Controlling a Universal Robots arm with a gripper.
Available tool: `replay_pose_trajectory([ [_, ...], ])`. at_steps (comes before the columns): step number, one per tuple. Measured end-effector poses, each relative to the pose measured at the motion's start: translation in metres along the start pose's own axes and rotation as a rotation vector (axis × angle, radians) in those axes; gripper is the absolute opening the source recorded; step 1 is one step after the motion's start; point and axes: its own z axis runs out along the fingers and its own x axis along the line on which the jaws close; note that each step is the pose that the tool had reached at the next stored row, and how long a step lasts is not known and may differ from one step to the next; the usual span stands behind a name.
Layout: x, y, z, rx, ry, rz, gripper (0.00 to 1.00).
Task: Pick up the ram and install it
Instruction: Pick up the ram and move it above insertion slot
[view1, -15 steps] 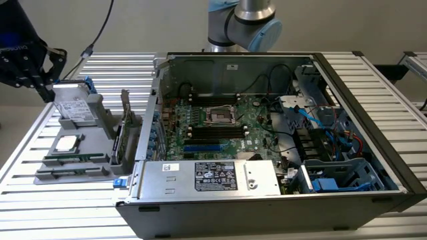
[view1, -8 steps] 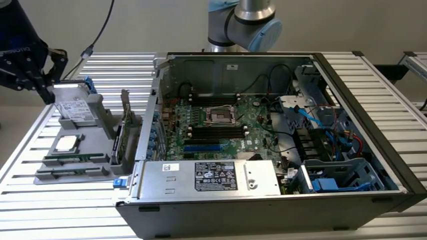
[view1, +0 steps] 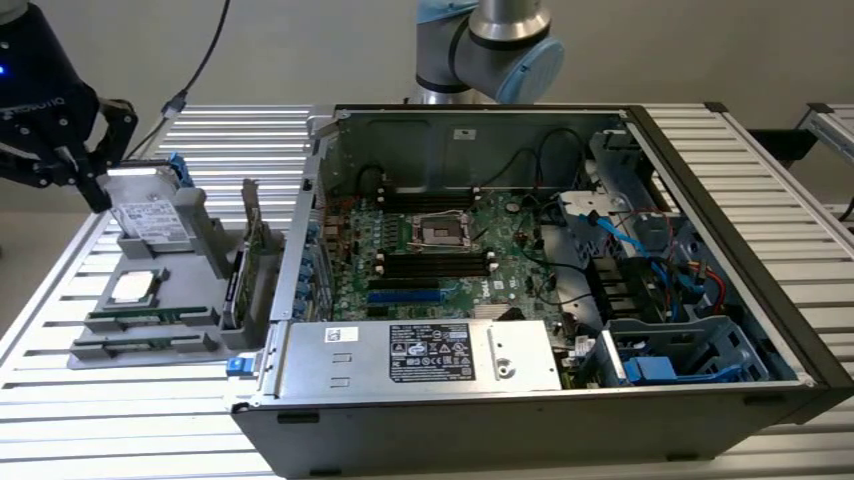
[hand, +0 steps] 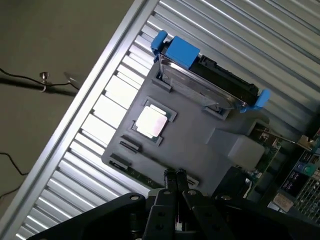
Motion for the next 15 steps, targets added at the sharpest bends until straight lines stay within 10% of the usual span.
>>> replay_pose_trajectory([
  [15, -0.0002, -0.0004, 0.0081, 0.0057, 0.0144, -0.272, 0.1],
])
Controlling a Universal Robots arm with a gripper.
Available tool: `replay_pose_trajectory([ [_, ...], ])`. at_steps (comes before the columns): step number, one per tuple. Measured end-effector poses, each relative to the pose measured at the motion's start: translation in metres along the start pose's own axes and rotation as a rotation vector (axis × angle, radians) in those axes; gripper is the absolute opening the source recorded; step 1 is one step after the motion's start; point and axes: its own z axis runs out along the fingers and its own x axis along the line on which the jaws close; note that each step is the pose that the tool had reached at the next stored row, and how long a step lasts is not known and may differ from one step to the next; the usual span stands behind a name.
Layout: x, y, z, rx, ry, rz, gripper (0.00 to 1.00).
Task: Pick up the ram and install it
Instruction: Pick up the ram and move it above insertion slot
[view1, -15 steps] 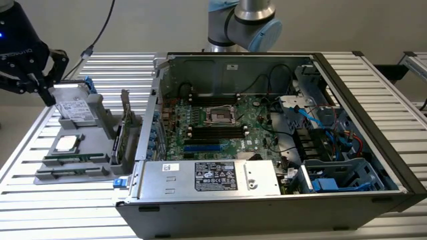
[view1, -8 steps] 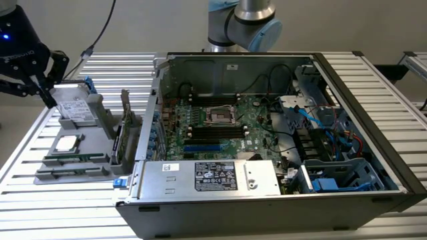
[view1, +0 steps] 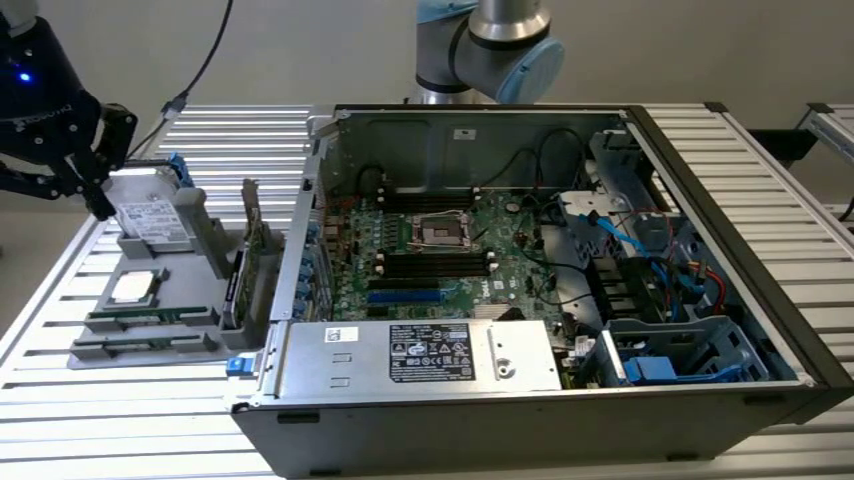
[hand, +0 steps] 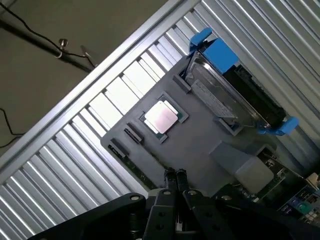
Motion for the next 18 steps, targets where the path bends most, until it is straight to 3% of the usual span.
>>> replay_pose_trajectory([
  [18, 0.0, -0.0006, 0.0108, 0.0069, 0.0172, -0.327, 0.1],
])
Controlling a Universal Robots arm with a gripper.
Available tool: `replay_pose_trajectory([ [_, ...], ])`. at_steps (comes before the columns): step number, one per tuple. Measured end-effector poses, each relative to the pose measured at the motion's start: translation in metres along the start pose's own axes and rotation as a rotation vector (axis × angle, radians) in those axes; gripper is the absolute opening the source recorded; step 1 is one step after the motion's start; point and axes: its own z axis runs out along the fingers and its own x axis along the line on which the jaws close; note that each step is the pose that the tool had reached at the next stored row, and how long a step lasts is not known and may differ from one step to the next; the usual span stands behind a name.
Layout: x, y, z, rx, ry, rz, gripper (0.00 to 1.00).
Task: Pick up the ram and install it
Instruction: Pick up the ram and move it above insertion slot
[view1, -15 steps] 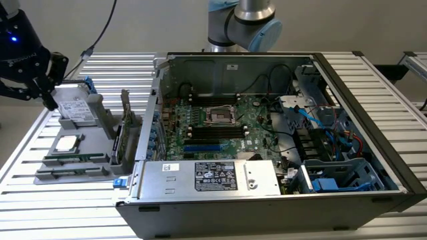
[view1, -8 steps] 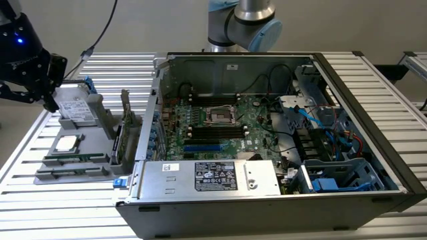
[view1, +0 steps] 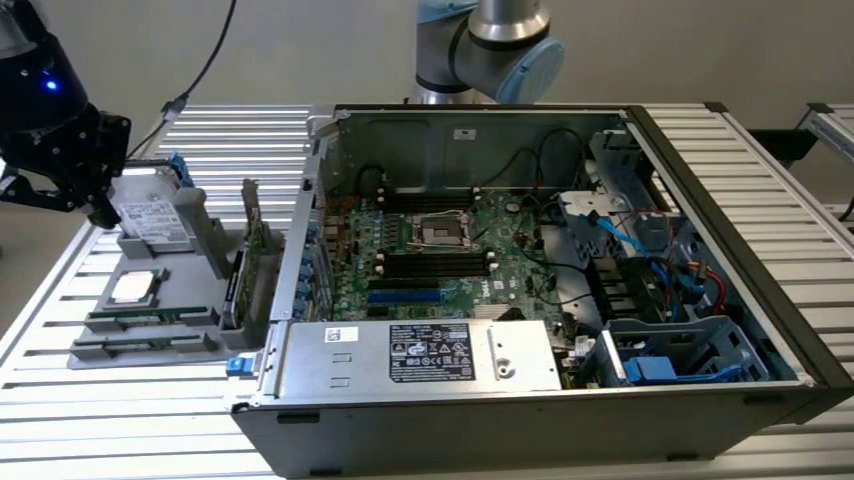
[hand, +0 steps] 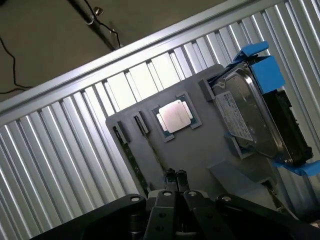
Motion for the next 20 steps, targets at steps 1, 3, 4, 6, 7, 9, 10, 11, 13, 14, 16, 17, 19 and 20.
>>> replay_pose_trajectory([
  [1, 0.0, 0.0, 0.0006, 0.0003, 0.0009, -0.017, 0.1],
  [3, 0.0, -0.0001, 0.0018, 0.001, 0.0029, -0.053, 0.1],
  [4, 0.0, -0.0001, 0.0025, 0.0015, 0.0039, -0.072, 0.1],
  [6, 0.0, -0.0002, 0.0037, 0.0023, 0.0057, -0.108, 0.1],
  [7, 0.0, -0.0002, 0.0043, 0.0026, 0.0067, -0.126, 0.1],
  [9, 0.0, -0.0003, 0.0056, 0.0034, 0.0087, -0.163, 0.1],
  [10, 0.0, -0.0003, 0.0062, 0.0037, 0.0097, -0.181, 0.1],
  [11, 0.0, -0.0004, 0.0069, 0.0041, 0.0106, -0.2, 0.1],
  [13, 0.0, -0.0004, 0.0081, 0.0049, 0.0124, -0.235, 0.1],
  [14, 0.0, -0.0005, 0.0088, 0.0053, 0.0134, -0.254, 0.1],
  [16, 0.0, -0.0005, 0.0099, 0.006, 0.0153, -0.289, 0.1],
  [17, 0.0, -0.0006, 0.0105, 0.0064, 0.0162, -0.307, 0.1],
  [19, 0.0, -0.0006, 0.0114, 0.0071, 0.0183, -0.344, 0.1],
  [20, 0.0, -0.0006, 0.0117, 0.0075, 0.0192, -0.362, 0.1],
])
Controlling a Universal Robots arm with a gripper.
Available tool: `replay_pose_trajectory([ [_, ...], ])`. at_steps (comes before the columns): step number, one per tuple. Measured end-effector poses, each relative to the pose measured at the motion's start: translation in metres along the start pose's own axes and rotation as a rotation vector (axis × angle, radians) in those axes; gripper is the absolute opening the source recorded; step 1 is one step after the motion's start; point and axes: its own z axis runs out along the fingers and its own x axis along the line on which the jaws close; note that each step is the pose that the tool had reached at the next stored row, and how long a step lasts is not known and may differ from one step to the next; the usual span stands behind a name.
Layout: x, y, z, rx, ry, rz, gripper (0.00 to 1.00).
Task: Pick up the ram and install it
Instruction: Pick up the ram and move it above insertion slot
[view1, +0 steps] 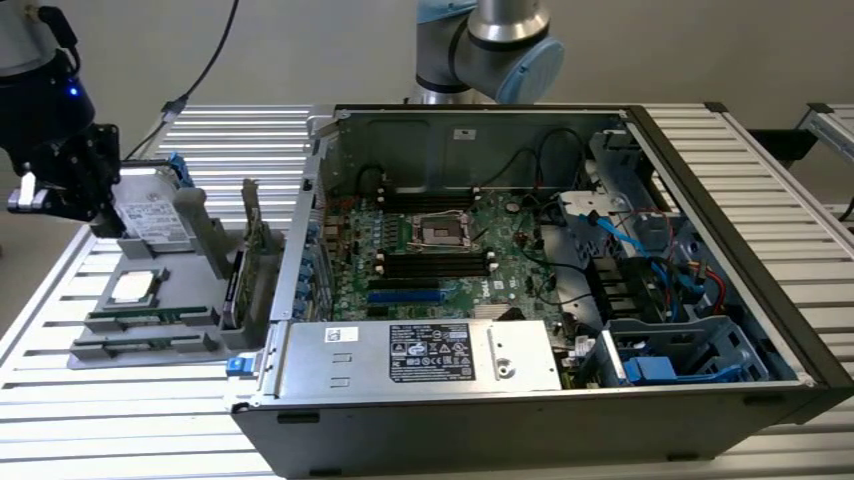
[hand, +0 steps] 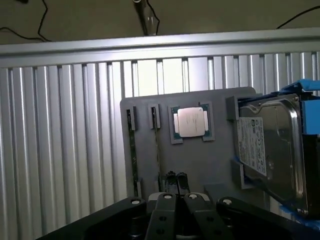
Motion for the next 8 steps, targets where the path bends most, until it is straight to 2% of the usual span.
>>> replay_pose_trajectory([
  [5, 0.0, 0.0014, 0.001, 0.0017, 0.0035, -0.069, 0.1],
  [8, 0.0001, 0.003, 0.0009, 0.0018, 0.0041, -0.079, 0.1],
])
